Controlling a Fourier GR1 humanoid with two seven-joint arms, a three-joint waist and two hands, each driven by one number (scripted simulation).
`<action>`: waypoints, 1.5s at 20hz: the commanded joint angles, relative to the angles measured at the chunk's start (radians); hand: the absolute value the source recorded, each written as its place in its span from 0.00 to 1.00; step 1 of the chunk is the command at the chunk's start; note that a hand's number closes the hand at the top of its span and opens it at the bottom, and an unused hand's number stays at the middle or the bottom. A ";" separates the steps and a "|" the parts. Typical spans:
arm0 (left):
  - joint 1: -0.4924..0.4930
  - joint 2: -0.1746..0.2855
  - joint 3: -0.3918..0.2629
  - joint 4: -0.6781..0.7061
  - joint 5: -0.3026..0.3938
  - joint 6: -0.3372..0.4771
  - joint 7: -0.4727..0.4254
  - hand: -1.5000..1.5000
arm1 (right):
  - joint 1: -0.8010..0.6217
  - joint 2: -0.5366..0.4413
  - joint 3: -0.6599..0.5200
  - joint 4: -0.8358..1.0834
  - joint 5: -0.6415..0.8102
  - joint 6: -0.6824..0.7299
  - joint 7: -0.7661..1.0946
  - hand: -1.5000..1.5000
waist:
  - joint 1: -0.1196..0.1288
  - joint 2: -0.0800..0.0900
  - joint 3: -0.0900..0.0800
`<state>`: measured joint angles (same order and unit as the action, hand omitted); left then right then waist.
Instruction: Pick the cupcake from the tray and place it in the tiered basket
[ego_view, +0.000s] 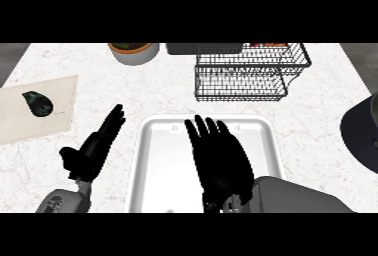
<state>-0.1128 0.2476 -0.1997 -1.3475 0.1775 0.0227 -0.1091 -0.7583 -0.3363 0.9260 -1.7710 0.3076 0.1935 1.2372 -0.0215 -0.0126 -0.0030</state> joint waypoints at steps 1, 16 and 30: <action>0.002 -0.001 0.000 0.000 -0.009 0.003 0.001 0.50 | 0.039 0.020 0.032 0.035 0.028 0.060 0.250 0.00 | 0.001 0.002 0.001; -0.002 -0.025 0.004 0.018 -0.026 -0.014 -0.007 0.50 | 0.257 0.036 0.019 0.078 0.189 0.009 0.167 0.00 | 0.007 0.009 0.002; -0.026 -0.039 0.027 -0.021 -0.052 -0.018 0.043 0.50 | 0.390 0.048 -0.083 0.106 0.304 0.065 -0.003 0.00 | 0.018 0.011 0.003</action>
<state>-0.1140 0.2123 -0.1803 -1.3624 0.1351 0.0009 -0.0988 -0.3951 -0.2744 0.8717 -1.6496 0.5893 0.1909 1.1336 -0.0029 -0.0018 -0.0004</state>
